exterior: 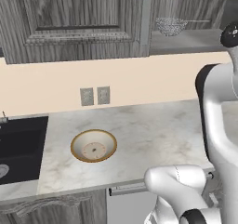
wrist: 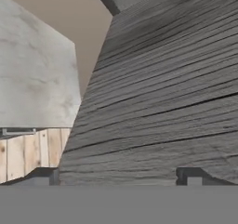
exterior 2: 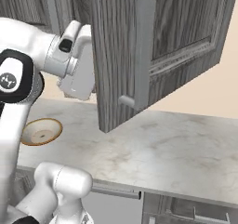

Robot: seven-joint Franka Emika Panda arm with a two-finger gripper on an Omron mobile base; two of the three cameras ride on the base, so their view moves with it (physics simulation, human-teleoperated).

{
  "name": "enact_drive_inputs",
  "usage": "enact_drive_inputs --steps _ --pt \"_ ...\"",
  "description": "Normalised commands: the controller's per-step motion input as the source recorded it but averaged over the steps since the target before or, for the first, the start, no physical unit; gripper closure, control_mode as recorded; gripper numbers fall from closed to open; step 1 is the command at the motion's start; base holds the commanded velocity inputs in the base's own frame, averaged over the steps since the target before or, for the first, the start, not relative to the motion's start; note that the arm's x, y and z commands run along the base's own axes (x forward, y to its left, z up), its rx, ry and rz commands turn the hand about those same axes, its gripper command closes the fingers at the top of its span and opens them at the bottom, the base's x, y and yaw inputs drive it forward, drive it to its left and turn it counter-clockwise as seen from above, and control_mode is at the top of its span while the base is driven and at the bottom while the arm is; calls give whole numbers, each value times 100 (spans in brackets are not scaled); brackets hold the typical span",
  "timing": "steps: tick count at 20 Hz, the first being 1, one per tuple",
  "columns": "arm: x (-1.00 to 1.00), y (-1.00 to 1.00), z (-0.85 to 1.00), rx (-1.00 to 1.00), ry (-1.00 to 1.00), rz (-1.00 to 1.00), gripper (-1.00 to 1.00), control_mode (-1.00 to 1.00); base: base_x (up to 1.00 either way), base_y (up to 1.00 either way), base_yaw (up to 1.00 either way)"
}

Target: Open the cabinet and setup a tea strainer by placing it in the bowl upright.

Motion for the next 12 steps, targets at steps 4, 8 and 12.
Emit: enact_drive_inputs --steps 4,8,12 --pt "14 -94 -6 8 4 6 -100 -100 0 0 0" --pt "16 -99 -9 10 4 10 -100 -100 0 0 0" --pt "26 -70 -14 12 8 12 -100 -100 0 0 0"
